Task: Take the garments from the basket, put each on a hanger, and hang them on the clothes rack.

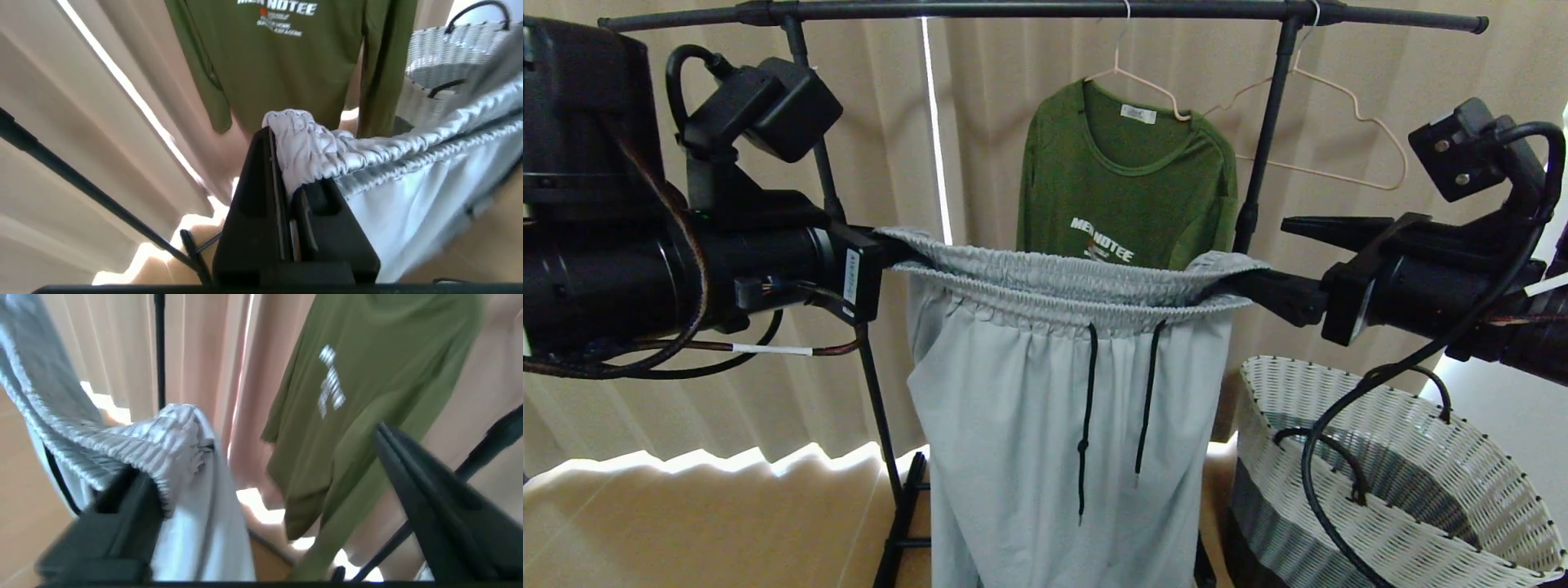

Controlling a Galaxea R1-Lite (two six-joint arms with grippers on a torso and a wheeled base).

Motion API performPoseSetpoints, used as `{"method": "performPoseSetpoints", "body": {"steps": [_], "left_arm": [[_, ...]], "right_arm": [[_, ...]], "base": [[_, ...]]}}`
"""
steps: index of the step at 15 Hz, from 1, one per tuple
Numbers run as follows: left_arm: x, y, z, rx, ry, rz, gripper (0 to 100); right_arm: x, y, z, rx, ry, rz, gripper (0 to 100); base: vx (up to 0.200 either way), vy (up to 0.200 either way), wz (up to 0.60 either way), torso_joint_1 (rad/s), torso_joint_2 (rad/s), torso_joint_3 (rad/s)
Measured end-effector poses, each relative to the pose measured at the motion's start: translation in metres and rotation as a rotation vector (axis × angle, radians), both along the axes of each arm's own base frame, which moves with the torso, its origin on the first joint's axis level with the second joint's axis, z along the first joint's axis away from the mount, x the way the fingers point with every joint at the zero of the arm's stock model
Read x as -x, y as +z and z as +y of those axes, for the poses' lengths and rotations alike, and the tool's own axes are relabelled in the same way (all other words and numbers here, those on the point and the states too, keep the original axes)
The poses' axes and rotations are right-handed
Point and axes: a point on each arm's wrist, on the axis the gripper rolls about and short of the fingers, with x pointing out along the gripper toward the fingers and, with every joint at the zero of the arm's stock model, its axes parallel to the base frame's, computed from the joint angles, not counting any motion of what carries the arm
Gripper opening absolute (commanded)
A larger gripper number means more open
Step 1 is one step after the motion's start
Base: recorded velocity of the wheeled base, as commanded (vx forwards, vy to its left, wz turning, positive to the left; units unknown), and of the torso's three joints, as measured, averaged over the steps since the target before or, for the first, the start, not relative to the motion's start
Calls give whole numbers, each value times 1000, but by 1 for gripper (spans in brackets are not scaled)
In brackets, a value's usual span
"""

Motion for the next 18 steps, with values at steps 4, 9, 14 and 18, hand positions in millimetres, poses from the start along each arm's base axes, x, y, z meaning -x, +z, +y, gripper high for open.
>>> {"method": "performPoseSetpoints", "body": {"steps": [4, 9, 14, 18], "left_arm": [[-17, 1, 7, -22, 111, -56, 0], [-30, -7, 14, -47, 156, -41, 0], [-29, -15, 19, -59, 169, -20, 0], [-5, -31, 51, -35, 186, 24, 0]], "right_arm": [[9, -4, -3, -3, 40, 11, 100], [30, -1, -10, -19, 130, -9, 100], [34, -8, -20, 16, 89, -13, 100], [42, -26, -47, 156, -24, -50, 100]], "base": [[0, 0, 0, 0, 0, 0], [0, 0, 0, 0, 0, 0], [0, 0, 0, 0, 0, 0], [0, 0, 0, 0, 0, 0]]}}
